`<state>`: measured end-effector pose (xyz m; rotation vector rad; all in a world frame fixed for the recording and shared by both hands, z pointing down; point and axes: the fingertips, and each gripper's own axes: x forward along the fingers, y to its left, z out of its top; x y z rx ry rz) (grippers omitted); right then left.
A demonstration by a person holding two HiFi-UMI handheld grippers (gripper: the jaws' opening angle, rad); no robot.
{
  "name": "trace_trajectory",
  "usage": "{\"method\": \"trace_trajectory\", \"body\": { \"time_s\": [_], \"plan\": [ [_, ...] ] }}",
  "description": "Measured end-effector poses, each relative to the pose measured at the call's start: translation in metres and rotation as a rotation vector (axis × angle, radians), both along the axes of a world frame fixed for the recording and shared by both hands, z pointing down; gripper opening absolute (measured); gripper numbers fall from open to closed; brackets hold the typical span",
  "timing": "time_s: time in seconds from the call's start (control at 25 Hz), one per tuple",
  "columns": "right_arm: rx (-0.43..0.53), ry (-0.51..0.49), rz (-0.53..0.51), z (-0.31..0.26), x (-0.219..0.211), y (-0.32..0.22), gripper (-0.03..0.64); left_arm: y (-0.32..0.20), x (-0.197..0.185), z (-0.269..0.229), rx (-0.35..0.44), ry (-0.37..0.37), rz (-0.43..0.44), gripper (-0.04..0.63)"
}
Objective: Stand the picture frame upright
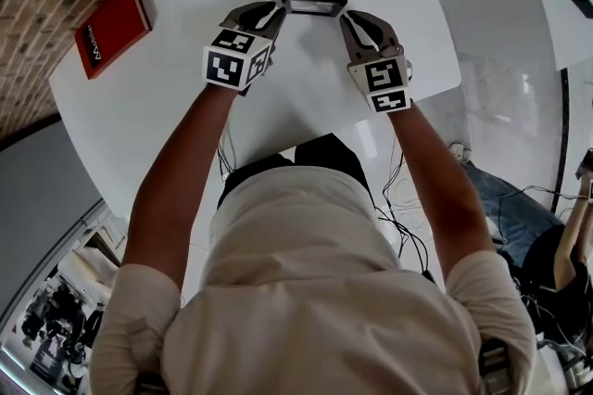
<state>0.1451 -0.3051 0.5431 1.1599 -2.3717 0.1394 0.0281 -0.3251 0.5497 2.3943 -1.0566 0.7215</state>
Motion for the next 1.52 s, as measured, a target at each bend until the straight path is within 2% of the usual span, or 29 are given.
{"method": "trace_trajectory", "body": {
  "time_s": [0.32, 0.64, 1.0, 1.36, 1.52],
  "plan": [
    [-0.023, 0.002, 0.053, 0.002, 0.001, 0.026, 0.038, 0.021, -0.014, -0.005, 0.001, 0.008, 0.012, 0.075],
    [-0.068, -0.047, 0.118, -0.004, -0.010, 0.078, 0.038, 0.069, -0.021, -0.020, -0.019, 0.067, 0.049, 0.094],
    [-0.119, -0.130, 0.184, -0.016, -0.043, 0.158, 0.048, 0.153, -0.038, -0.045, -0.042, 0.155, 0.130, 0.109],
    [-0.142, -0.229, 0.242, -0.048, -0.085, 0.252, 0.048, 0.247, -0.082, -0.076, -0.058, 0.214, 0.195, 0.077],
    [-0.152, -0.265, 0.245, -0.061, -0.103, 0.295, 0.048, 0.284, -0.091, -0.097, -0.095, 0.314, 0.210, 0.072]
  ]
}}
